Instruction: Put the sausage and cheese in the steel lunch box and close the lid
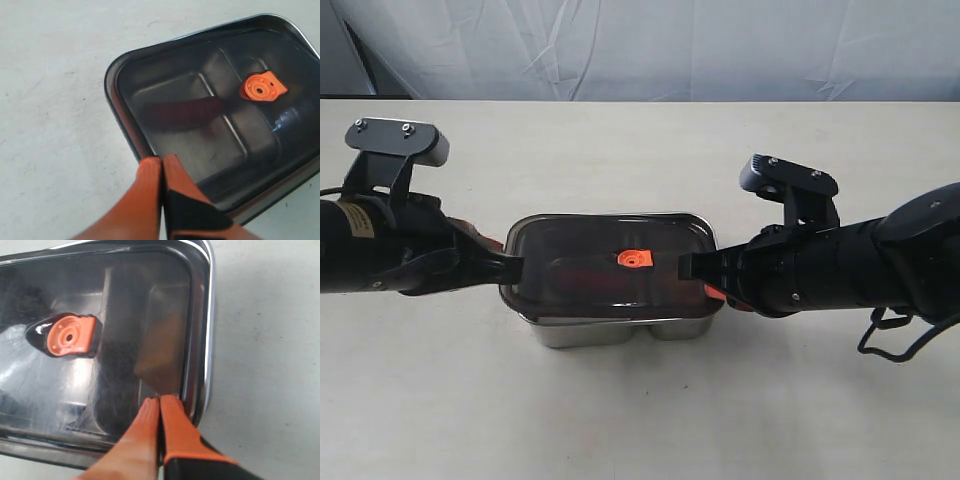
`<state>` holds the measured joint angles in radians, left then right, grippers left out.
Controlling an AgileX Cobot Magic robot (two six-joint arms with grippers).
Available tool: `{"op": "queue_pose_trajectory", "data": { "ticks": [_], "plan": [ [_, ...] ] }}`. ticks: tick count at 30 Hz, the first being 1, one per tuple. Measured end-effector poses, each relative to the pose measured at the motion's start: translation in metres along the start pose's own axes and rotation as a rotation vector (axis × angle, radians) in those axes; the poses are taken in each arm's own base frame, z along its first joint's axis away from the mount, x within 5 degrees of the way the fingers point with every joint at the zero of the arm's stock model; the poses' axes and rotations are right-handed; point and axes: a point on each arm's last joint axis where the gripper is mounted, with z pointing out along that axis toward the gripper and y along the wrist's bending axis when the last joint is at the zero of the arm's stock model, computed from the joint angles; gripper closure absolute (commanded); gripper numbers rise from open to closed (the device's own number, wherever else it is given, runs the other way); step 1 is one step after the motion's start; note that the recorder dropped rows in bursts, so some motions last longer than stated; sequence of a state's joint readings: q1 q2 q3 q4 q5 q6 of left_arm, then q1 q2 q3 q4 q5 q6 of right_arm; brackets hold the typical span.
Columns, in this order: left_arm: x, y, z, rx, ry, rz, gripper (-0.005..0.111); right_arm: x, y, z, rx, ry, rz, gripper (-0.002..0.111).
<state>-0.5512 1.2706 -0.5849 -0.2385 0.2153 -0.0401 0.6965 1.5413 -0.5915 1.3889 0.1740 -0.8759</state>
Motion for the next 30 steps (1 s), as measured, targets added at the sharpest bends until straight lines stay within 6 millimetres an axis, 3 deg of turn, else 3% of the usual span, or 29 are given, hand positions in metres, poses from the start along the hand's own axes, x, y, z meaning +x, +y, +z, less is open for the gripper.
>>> {"op": "queue_pose_trajectory", "data": {
  "ticks": [14,23,30],
  "plan": [
    [0.014,0.005,0.027,-0.033,0.139,-0.003,0.106,-0.002,0.003,-0.007,-0.015,-0.020,-0.022,0.108],
    [0.018,0.005,0.027,-0.035,0.180,-0.001,0.106,-0.009,0.013,-0.031,-0.071,-0.095,-0.045,0.108],
    [0.018,0.005,0.027,-0.035,0.181,-0.001,0.106,-0.007,0.016,-0.034,-0.100,-0.085,-0.052,0.108]
  ]
}}
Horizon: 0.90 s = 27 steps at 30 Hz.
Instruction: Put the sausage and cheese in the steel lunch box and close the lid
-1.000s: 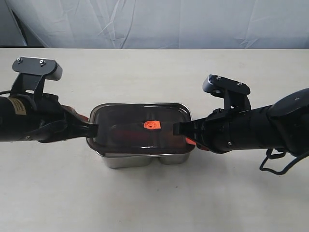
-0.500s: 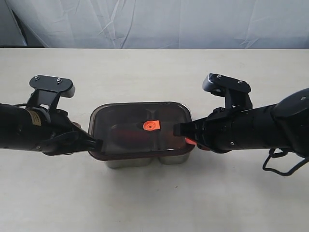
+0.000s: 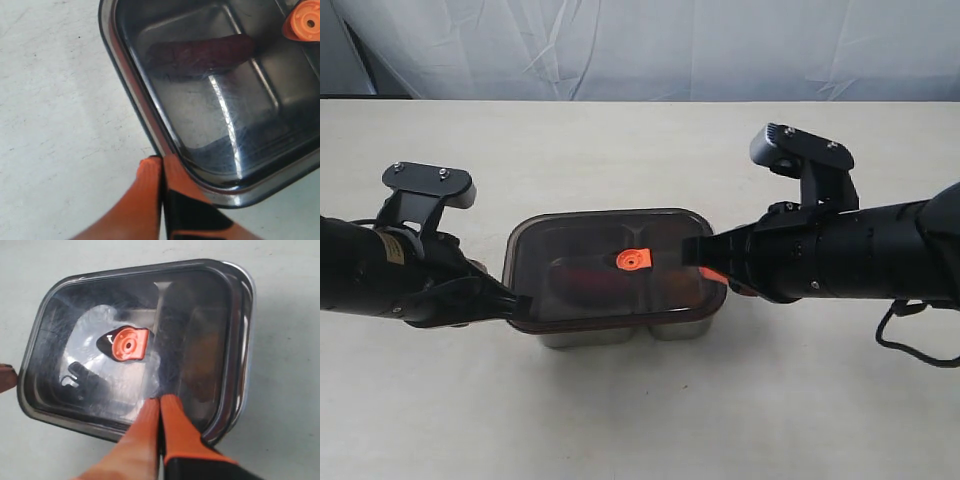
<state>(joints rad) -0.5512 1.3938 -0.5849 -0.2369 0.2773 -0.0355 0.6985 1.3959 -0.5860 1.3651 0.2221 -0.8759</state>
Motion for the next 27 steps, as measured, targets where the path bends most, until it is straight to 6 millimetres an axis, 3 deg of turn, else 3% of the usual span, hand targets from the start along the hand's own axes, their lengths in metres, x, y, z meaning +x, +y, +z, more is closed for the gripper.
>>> {"op": "queue_pose_trajectory", "data": {
  "ticks": [10,19,25,27],
  "plan": [
    [-0.001,0.000,0.000,0.000,-0.009,0.000,0.106,0.019,0.024,0.000,-0.160,0.142,-0.051,0.108],
    [-0.002,0.000,0.000,0.001,-0.020,0.000,0.106,0.035,0.059,0.007,-0.173,0.130,-0.178,0.108],
    [-0.002,0.000,0.000,0.001,-0.024,0.000,0.106,0.028,0.091,0.029,-0.221,0.149,-0.264,0.108],
    [-0.002,0.000,0.000,0.001,-0.024,0.000,0.106,0.029,0.103,0.047,-0.245,0.196,-0.293,0.108]
  ]
}}
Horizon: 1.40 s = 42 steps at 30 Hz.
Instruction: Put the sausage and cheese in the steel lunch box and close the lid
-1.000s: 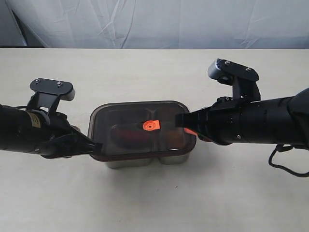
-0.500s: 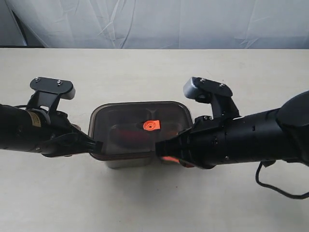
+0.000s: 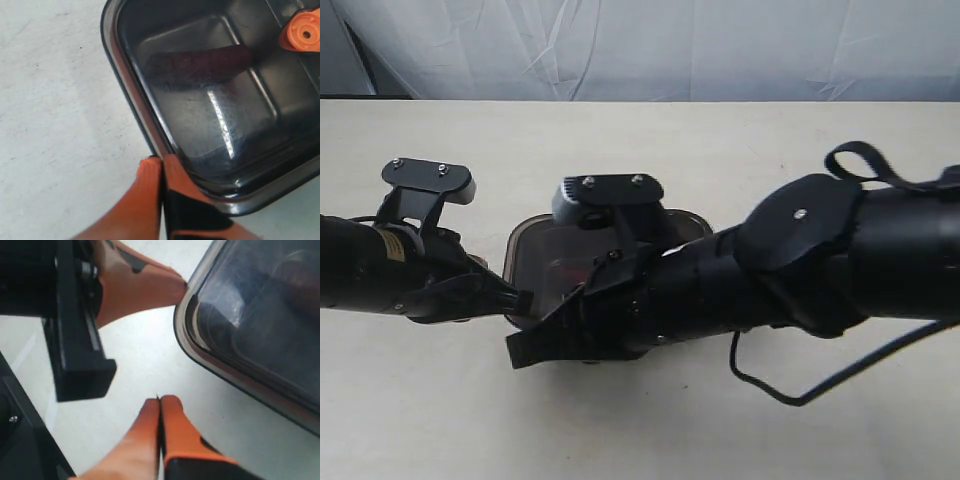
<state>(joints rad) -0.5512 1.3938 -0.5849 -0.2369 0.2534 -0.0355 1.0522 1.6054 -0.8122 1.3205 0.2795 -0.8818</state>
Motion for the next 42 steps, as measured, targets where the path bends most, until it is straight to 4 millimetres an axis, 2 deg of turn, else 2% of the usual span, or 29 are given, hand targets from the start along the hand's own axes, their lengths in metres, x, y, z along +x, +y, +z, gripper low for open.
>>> {"op": "queue_pose_trajectory", "data": {
  "ticks": [4,8,17,34,42],
  "plan": [
    [0.000,0.000,0.000,0.000,0.000,0.001,0.106,0.009,-0.008,0.026,0.014,0.085,0.005,0.108],
    [0.000,0.000,0.000,0.000,-0.004,0.001,0.106,0.011,-0.011,0.031,0.027,0.097,0.004,0.108],
    [0.000,0.000,0.000,-0.001,-0.004,0.005,0.106,0.004,-0.020,0.030,0.131,0.014,-0.016,0.108],
    [-0.001,0.001,0.000,-0.006,-0.008,0.023,0.106,0.004,-0.023,0.033,0.156,0.007,-0.016,0.108],
    [-0.003,0.002,-0.008,-0.014,-0.037,0.069,0.106,-0.007,-0.016,0.017,0.148,-0.056,-0.050,0.108]
  ]
}}
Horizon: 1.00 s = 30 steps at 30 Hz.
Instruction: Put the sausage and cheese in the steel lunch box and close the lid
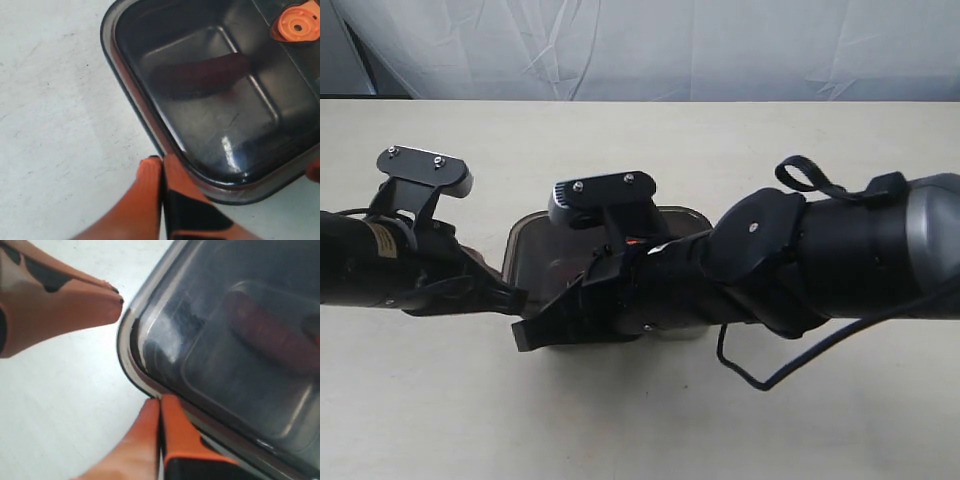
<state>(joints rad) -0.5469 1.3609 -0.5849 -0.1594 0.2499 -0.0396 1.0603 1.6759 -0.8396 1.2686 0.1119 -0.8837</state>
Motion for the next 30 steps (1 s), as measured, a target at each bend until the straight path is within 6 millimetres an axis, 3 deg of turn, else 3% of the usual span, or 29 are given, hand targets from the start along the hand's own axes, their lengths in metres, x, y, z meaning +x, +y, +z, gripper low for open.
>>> {"op": "queue_pose_trajectory", "data": {
  "ticks": [8,13,19,25,30],
  "plan": [
    [-0.004,0.021,-0.001,-0.053,-0.013,-0.094,0.106,-0.004,0.002,-0.006,-0.004,-0.023,-0.008,0.108],
    [-0.003,0.022,0.000,-0.056,-0.009,-0.097,0.106,-0.007,0.001,-0.009,0.010,-0.045,-0.024,0.109],
    [0.001,0.023,0.012,-0.058,0.038,-0.133,0.106,-0.025,0.001,-0.033,0.060,-0.182,-0.025,0.109],
    [0.002,0.023,0.016,-0.054,0.041,-0.161,0.106,-0.036,-0.014,-0.046,0.097,-0.241,0.012,0.109],
    [0.002,0.019,0.016,-0.041,0.044,-0.150,0.106,-0.027,-0.030,-0.046,0.137,-0.217,0.038,0.109]
  ]
}}
